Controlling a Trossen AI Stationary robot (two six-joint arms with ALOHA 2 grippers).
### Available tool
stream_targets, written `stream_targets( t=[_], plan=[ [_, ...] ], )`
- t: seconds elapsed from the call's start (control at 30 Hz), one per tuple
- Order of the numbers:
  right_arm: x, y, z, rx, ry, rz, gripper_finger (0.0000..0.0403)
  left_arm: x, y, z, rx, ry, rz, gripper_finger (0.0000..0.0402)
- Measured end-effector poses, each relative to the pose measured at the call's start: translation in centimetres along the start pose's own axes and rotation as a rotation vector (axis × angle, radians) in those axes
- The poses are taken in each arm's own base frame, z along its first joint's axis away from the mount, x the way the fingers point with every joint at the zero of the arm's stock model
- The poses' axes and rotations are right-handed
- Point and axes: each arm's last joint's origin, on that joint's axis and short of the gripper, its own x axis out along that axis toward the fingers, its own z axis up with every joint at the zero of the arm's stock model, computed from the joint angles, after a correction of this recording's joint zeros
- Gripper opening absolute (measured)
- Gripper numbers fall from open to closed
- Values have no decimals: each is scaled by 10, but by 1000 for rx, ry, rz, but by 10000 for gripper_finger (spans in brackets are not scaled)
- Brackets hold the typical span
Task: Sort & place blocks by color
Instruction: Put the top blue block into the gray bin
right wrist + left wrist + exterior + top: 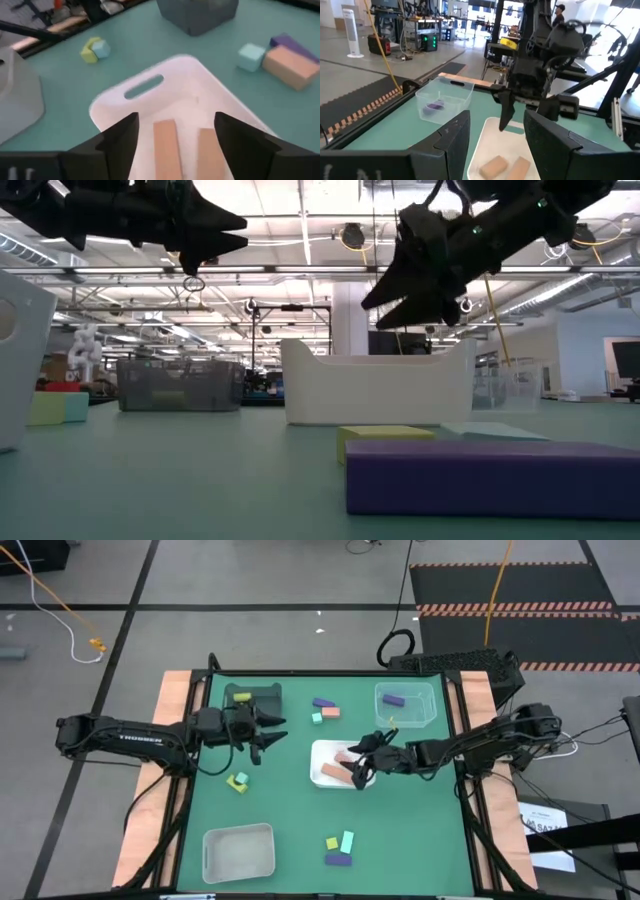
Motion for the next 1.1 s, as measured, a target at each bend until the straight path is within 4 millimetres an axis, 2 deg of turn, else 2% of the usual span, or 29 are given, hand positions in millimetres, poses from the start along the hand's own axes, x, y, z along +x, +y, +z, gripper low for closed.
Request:
stream_targets(
  t=[0.3,0.47,0.77,1.1],
  plan=[
    [-20,0,23,-48,-108,44,266,7,6,-6,96,33,27,189],
    [-28,-5,33,-45,-147,39,267,30,16,-4,108,101,73,189],
    [-28,-12,34,-47,-128,8,267,80,48,-10,169,354,171,189],
    [-28,-13,32,-74,-107,-4,267,108,88,-48,119,511,267,189]
  ],
)
